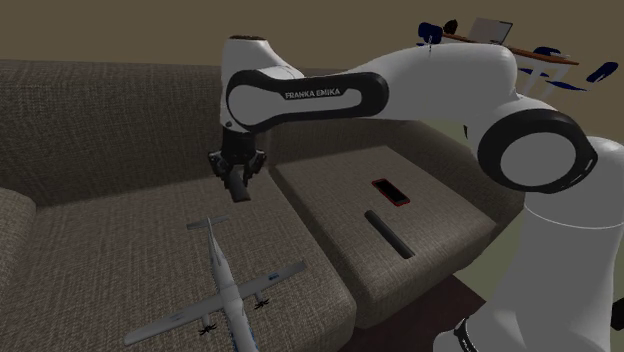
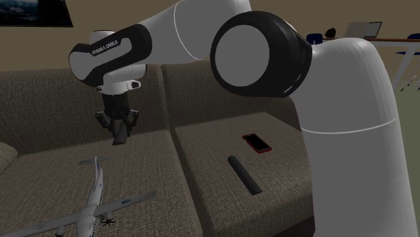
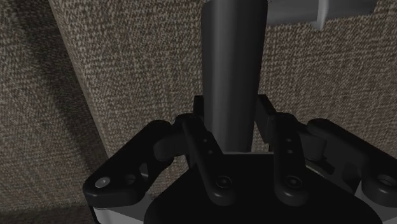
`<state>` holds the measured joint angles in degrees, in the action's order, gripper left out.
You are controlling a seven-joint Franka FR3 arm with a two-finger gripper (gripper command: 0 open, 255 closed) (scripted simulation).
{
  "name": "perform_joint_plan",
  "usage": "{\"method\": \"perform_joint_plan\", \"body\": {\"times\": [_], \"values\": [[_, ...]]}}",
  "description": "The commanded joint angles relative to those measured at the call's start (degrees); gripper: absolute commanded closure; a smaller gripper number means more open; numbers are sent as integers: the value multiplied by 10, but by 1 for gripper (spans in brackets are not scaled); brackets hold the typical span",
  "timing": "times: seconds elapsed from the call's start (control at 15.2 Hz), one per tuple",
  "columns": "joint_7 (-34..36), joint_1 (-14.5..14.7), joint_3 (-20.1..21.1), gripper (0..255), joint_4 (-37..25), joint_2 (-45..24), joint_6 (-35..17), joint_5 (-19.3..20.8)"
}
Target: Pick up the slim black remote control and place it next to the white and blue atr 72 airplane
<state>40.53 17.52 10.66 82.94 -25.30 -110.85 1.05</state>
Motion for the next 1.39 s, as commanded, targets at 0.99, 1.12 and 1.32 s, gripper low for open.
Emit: {"method": "perform_joint_plan", "body": {"times": [0.99,1.12,1.32], "values": [[-1,0,-4,255,78,-35,-114,6],[-1,1,-4,255,84,-42,-126,7],[-1,1,-5,255,92,-50,-142,8]]}}
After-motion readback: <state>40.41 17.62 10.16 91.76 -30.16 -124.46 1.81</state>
